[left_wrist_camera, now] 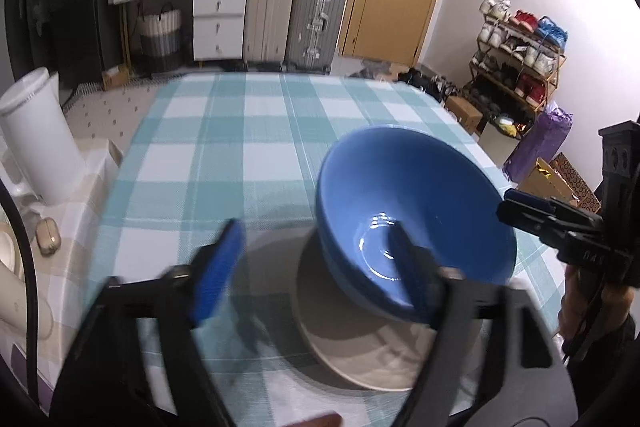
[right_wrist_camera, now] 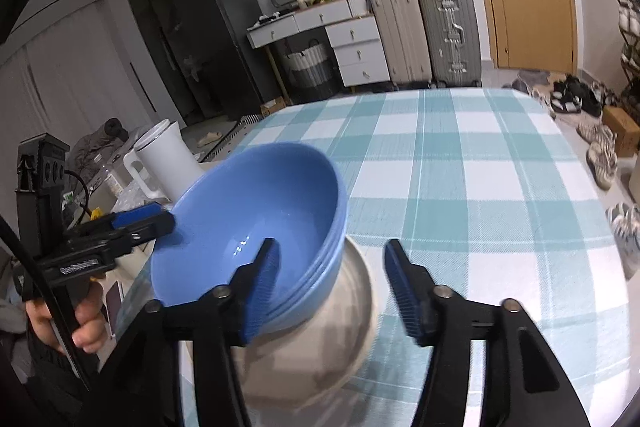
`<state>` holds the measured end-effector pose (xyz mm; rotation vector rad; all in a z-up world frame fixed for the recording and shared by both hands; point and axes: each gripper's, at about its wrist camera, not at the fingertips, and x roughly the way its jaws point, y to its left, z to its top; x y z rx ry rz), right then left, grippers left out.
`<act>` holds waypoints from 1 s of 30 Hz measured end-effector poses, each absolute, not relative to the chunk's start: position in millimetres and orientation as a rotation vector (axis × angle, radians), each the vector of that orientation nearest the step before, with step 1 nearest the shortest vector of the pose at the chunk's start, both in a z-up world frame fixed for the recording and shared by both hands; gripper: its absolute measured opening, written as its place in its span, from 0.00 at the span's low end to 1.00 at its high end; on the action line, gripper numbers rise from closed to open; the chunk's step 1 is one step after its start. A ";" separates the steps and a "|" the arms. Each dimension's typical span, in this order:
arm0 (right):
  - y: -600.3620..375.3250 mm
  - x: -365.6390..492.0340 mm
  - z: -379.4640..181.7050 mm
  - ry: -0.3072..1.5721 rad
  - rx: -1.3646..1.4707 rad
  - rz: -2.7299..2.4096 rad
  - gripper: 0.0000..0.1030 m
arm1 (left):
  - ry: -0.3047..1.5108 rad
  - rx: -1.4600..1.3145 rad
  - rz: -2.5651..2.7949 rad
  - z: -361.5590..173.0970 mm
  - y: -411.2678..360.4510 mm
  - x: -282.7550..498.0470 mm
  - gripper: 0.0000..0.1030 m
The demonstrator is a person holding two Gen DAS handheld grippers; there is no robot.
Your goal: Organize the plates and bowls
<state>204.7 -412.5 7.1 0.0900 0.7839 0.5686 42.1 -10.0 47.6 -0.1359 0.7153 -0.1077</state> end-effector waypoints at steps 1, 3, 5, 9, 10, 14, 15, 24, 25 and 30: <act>-415.1 202.9 8.1 0.767 0.083 0.579 0.78 | 0.691 -0.125 -0.109 49.8 -7.5 36.2 0.82; -420.9 197.1 10.1 0.725 0.061 0.613 0.89 | 0.664 -0.098 -0.116 51.8 -3.3 26.7 0.86; -425.1 191.9 11.2 0.691 0.048 0.631 0.99 | 0.640 -0.079 -0.130 51.3 0.9 17.4 0.99; -433.6 179.8 10.8 0.602 0.029 0.662 0.99 | 0.590 -0.089 -0.135 48.9 11.0 1.6 0.99; -435.1 177.3 9.3 0.587 0.024 0.667 0.99 | 0.585 -0.094 -0.139 45.8 14.1 -1.0 0.99; -438.9 167.3 1.5 0.544 -0.012 0.696 0.99 | 0.578 -0.075 -0.147 33.7 17.5 -8.7 0.99; -439.8 165.1 -0.7 0.537 -0.020 0.701 0.99 | 0.578 -0.070 -0.150 30.4 16.9 -10.5 0.99; -449.6 154.9 -16.5 0.510 -0.017 0.764 0.99 | 0.487 -0.017 -0.188 -0.2 7.9 -22.6 0.99; -449.7 153.5 -16.1 0.505 -0.019 0.767 0.99 | 0.487 -0.016 -0.189 -2.1 7.4 -22.2 0.99; -453.7 148.2 -20.6 0.507 -0.030 0.779 0.99 | 0.483 -0.026 -0.194 -13.8 7.3 -23.0 0.99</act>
